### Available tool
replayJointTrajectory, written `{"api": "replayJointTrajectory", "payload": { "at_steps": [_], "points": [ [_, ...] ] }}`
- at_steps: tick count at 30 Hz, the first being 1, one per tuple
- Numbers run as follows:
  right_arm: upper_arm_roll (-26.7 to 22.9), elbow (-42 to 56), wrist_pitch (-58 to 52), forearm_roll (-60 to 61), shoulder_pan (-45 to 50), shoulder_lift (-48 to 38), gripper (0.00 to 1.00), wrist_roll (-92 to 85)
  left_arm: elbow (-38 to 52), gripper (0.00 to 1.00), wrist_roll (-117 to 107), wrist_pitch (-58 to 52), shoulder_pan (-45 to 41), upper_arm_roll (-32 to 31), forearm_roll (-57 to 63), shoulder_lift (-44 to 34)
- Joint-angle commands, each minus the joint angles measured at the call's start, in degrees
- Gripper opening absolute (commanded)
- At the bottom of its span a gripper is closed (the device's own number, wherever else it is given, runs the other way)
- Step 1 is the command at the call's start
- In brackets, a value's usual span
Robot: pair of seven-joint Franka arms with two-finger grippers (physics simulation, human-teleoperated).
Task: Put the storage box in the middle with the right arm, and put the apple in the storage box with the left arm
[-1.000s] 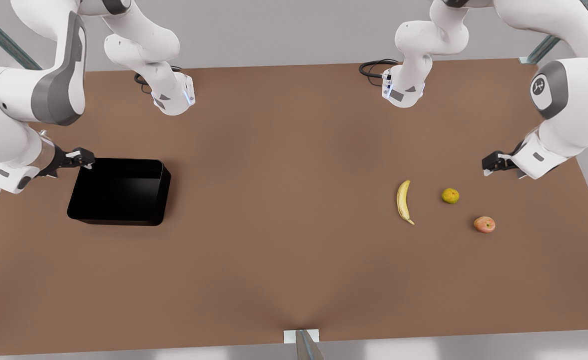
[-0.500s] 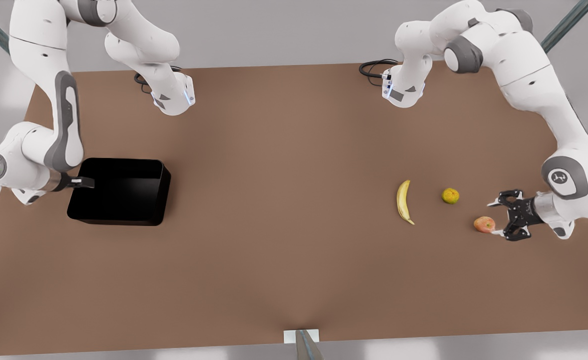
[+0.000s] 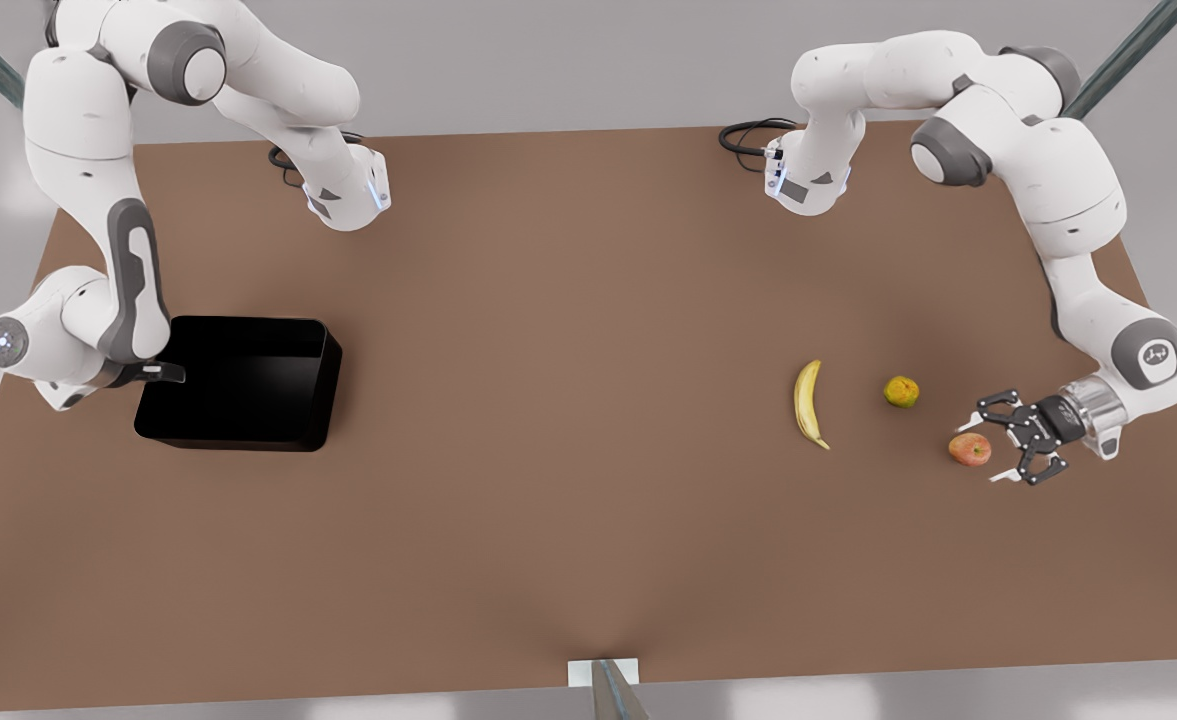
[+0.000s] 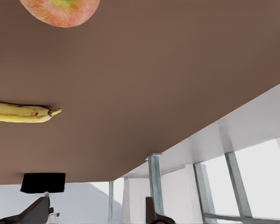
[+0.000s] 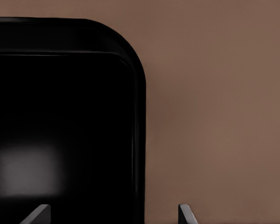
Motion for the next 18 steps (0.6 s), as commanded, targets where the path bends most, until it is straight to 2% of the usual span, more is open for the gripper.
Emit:
{"api": "replayJointTrajectory", "payload": {
  "at_steps": [1,10,11,13,14,18],
  "points": [
    [0.0,0.0,0.0,0.0,0.0,0.2,1.0,0.0,-0.1,1.0,-0.1,-0.1,0.0,0.0,-1.2,0.0],
    [0.0,0.1,0.1,0.0,-0.4,3.7,1.0,0.0,-2.6,1.0,0.6,0.3,0.0,-0.6,-1.0,1.8],
    [0.0,0.2,-0.1,0.0,-0.4,3.6,0.93,-0.1,-2.9,1.0,0.6,0.5,0.3,-0.4,-1.0,1.9],
    [0.0,0.2,-0.2,0.0,-0.4,3.6,0.57,-0.4,-2.9,1.0,0.6,0.6,1.0,-0.2,-1.0,2.6],
    [0.0,0.2,-0.1,0.0,-0.4,3.7,0.48,-0.6,-3.0,1.0,0.7,0.6,1.5,-0.2,-0.9,3.1],
    [0.0,0.2,-0.1,-0.3,-0.9,4.2,0.48,-1.7,-2.7,1.0,2.4,0.7,3.9,-0.3,-1.9,6.6]
  ]
}}
